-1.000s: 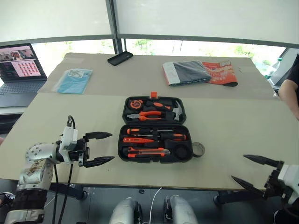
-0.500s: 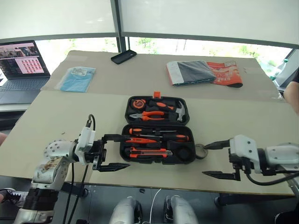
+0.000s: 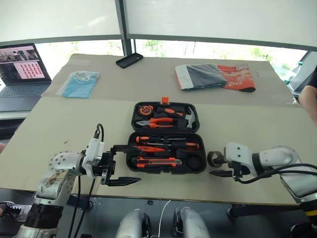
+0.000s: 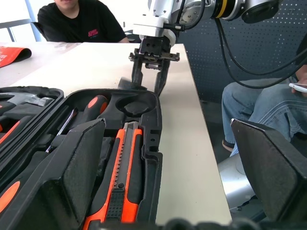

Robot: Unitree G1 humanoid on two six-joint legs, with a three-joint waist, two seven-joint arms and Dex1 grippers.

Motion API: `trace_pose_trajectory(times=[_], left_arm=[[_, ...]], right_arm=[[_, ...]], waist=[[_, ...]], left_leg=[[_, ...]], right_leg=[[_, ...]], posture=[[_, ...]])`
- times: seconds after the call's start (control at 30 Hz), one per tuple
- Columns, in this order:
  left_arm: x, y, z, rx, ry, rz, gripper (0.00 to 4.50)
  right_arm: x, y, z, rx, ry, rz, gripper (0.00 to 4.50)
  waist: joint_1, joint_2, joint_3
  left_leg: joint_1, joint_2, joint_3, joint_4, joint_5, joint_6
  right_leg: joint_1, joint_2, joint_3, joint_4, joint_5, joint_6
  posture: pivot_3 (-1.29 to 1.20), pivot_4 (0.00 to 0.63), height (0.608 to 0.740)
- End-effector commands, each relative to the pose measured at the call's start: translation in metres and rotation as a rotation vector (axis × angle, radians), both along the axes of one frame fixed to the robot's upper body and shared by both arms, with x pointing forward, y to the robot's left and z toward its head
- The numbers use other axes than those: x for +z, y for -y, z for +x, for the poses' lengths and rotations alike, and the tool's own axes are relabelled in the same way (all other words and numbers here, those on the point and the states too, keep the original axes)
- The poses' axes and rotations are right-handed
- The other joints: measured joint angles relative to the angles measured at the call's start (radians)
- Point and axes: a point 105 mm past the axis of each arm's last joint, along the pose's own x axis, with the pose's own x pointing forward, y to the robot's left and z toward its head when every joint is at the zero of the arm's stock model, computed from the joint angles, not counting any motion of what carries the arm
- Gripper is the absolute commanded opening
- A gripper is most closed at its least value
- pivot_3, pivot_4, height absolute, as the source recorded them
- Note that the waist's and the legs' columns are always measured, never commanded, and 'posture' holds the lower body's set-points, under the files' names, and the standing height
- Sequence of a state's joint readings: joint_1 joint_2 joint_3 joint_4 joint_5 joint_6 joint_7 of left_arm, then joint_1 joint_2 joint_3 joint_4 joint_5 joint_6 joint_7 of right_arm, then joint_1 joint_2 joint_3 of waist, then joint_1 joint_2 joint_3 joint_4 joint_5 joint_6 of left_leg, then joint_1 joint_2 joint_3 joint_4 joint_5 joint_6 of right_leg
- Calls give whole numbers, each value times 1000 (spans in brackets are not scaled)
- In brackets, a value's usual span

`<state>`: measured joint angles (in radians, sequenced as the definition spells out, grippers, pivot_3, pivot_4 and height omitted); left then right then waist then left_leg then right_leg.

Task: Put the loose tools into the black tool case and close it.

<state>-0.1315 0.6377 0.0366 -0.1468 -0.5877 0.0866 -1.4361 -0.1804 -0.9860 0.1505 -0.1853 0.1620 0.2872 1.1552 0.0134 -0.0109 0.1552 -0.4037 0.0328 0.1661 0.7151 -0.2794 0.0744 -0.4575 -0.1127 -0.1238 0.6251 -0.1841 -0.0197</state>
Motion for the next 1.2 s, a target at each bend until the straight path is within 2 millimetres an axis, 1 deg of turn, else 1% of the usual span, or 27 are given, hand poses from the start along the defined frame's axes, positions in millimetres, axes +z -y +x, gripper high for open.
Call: trace_pose_trajectory(times=[0.03, 0.07, 0.1, 0.13, 0.2, 0.27, 0.3, 0.33, 0.4, 0.47, 0.57, 0.63, 0.67, 0.77, 0.87, 1.0, 1.07, 1.13, 1.17, 1.2], left_arm=[[6, 1, -2, -9, 47, 2, 4500], [6, 1, -2, -10, 47, 2, 4500], [6, 2, -3, -12, 48, 2, 4500], [6, 2, -3, -13, 49, 1, 4500], [6, 2, -2, -12, 50, 2, 4500], [6, 2, -2, -10, 51, 2, 4500], [5, 2, -1, -8, 52, 2, 4500], [5, 2, -1, -7, 52, 2, 4500], [4, 2, 0, -5, 51, 1, 4500], [4, 2, 1, -5, 49, -1, 4500], [2, 2, 1, -8, 47, 1, 4500], [1, -1, 0, -2, 44, 5, 4500], [-1, -2, 0, 4, 41, 7, 4500], [-5, -5, -2, 13, 38, 12, 4500], [-9, -6, -4, 21, 37, 13, 4500], [-14, -7, -6, 39, 38, 22, 4500], [-15, -8, -5, 48, 40, 24, 4500], [-16, -8, -5, 58, 44, 23, 4500], [-16, -9, -4, 63, 46, 23, 4500], [-16, -10, -4, 70, 46, 24, 4500]], right_arm=[[8, 6, 4, -2, 33, -27, 358], [10, 9, 3, -3, 30, -33, 98], [16, 12, 2, -3, 29, -36, 31], [23, 12, -1, 12, 14, -23, 31], [38, 7, -9, 71, -15, 12, 31], [54, -9, -15, 109, -46, 101, 31], [63, -21, -18, 134, -58, 158, 31], [68, -31, -20, 154, -81, 195, 31], [71, -49, -23, 173, -122, 243, 31], [64, -64, -20, 169, -158, 253, 31], [56, -72, -14, 138, -184, 234, 31], [47, -69, -11, 108, -210, 185, 31], [39, -64, -11, 95, -232, 137, 31], [26, -55, -7, 67, -240, 62, 31], [23, -50, -5, 37, -233, 2, 31], [23, -54, -2, 20, -223, 4, 31], [23, -55, 0, 33, -213, -7, 785], [25, -56, -2, 52, -227, -13, 1269], [28, -57, 1, 50, -206, -4, 1600], [32, -58, -2, 72, -217, 1, 1928]], waist=[[0, 0, 0], [-1, 0, 0], [0, 0, 0], [1, 0, 0], [2, 0, 0], [1, 0, 0], [-2, 0, 0], [-7, 0, 1], [-10, 0, 1], [-7, -1, 1], [-2, 0, 1], [2, 0, 1], [3, 0, 1], [0, 0, 1], [1, 0, 1], [2, 0, 1], [3, 0, 1], [3, 0, 1], [2, 0, 1], [2, 0, 1]], left_leg=[[0, 0, 0, 0, 0, 0], [0, 0, 0, 0, 0, 0], [0, 0, 0, 0, 0, 0], [0, 0, 0, 0, 0, 0], [0, 0, 0, 0, 0, 0], [0, 0, 0, 0, 0, 1], [0, 0, 0, 0, 0, 1], [0, 1, 0, 0, 0, 1], [0, 2, -1, -1, -1, 2], [1, 2, -2, -1, -2, 3], [1, 2, -2, -1, -3, 3], [-1, 1, -2, -1, -1, 0], [-1, 1, -1, 0, 0, -1], [-2, 0, 0, 0, -1, 2], [-3, 0, 0, 0, -1, 2], [-3, 0, 0, -1, -2, 0], [-3, 0, 0, -1, -2, 0], [-2, 0, 0, 0, -5, -5], [-2, 0, 0, 0, -5, -6], [-2, 0, 0, 0, -5, -6]], right_leg=[[0, 0, 0, 0, 0, 0], [0, 0, 0, 0, 0, 0], [0, 0, 0, 0, 0, 0], [0, 0, 0, 0, 0, 0], [0, 0, 0, 0, 0, 0], [0, 0, 0, 0, 0, 0], [0, 0, 0, -1, 0, 0], [0, 0, 0, -1, 0, 0], [0, 0, 0, 0, 0, 0], [0, 0, 0, 0, 0, -1], [-1, 0, -1, 0, 0, -1], [-1, -1, -1, 0, 0, -1], [-1, -1, -1, 0, 0, -1], [-1, -2, -1, -3, 0, -1], [-1, -2, -1, -4, 1, 0], [-1, -2, -2, -4, 0, 0], [-1, -3, -2, -5, 0, 0], [-1, -3, -2, -5, 0, 0], [0, -3, -2, -5, 0, 0], [-1, -3, -2, -5, 1, 1]], posture=[[0, 150, 740], [0, 150, 740], [0, 150, 740], [0, 150, 740], [0, 150, 740], [0, 150, 740], [0, 150, 740], [0, 150, 740], [0, 150, 740], [0, 150, 740], [0, 150, 740], [0, 150, 740], [0, 150, 740], [0, 150, 740], [0, 150, 740], [0, 150, 740], [0, 150, 740], [0, 150, 740], [0, 150, 740], [0, 150, 740]])
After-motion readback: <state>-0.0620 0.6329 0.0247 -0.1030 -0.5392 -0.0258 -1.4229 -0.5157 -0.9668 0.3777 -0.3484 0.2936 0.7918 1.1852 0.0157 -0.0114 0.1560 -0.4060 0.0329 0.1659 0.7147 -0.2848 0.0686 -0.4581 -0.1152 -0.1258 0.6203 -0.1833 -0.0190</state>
